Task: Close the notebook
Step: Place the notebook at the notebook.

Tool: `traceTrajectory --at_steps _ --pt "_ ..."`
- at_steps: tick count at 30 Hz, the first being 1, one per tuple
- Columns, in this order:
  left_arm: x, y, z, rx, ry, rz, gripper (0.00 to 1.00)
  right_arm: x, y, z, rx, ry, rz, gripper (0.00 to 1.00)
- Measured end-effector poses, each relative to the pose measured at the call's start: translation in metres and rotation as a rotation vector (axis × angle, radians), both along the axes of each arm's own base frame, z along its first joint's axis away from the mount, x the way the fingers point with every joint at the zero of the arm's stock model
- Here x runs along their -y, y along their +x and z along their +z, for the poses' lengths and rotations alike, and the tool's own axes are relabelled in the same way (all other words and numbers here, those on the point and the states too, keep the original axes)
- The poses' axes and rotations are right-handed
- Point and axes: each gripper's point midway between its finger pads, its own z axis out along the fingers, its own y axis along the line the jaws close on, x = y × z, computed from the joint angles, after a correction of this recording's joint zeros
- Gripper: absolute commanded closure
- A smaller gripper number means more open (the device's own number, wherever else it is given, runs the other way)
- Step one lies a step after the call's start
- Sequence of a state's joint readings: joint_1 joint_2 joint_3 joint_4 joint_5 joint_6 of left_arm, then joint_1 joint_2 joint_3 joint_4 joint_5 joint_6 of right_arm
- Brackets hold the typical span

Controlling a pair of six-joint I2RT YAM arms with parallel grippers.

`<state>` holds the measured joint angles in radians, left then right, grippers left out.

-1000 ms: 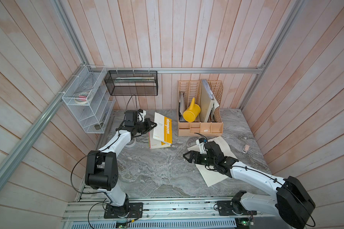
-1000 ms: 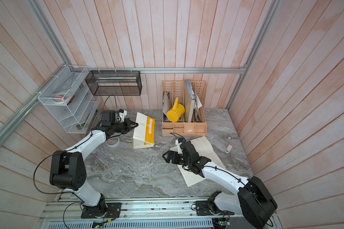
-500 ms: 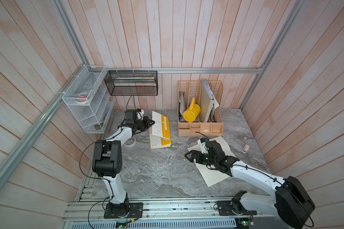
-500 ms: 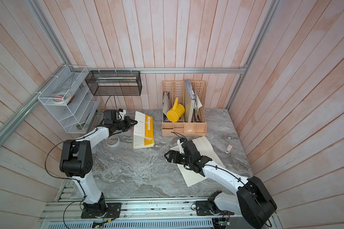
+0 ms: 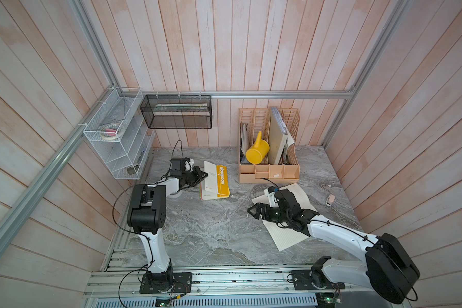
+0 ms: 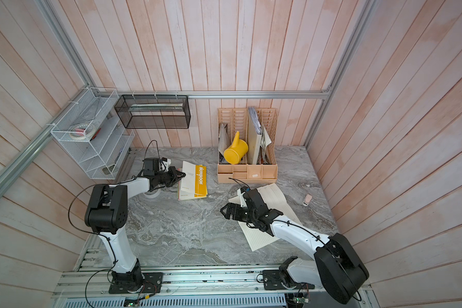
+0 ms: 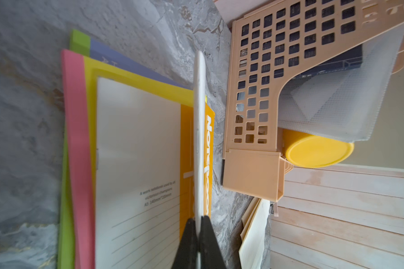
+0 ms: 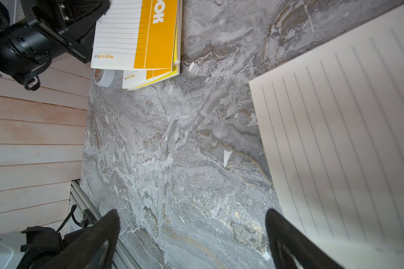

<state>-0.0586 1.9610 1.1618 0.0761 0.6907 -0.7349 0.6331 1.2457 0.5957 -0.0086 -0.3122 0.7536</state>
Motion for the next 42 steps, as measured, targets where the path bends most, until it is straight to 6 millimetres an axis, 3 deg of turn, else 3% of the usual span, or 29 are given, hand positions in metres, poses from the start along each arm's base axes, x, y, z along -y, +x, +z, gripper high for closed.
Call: traceTrajectory --at_steps 18,31,42 --pt "-0.011 -0.001 -0.028 -0.034 0.022 0.056 1.00 0.000 0.000 0.000 -0.002 0.001 0.002 0.02" --pt "-0.017 -0.004 -0.038 -0.052 0.030 0.065 0.80 -0.002 -0.002 -0.005 -0.020 0.000 0.013 0.02" --pt "-0.021 -0.006 -0.032 -0.052 0.043 0.076 0.72 -0.004 -0.003 -0.004 -0.022 0.010 0.021 0.02"
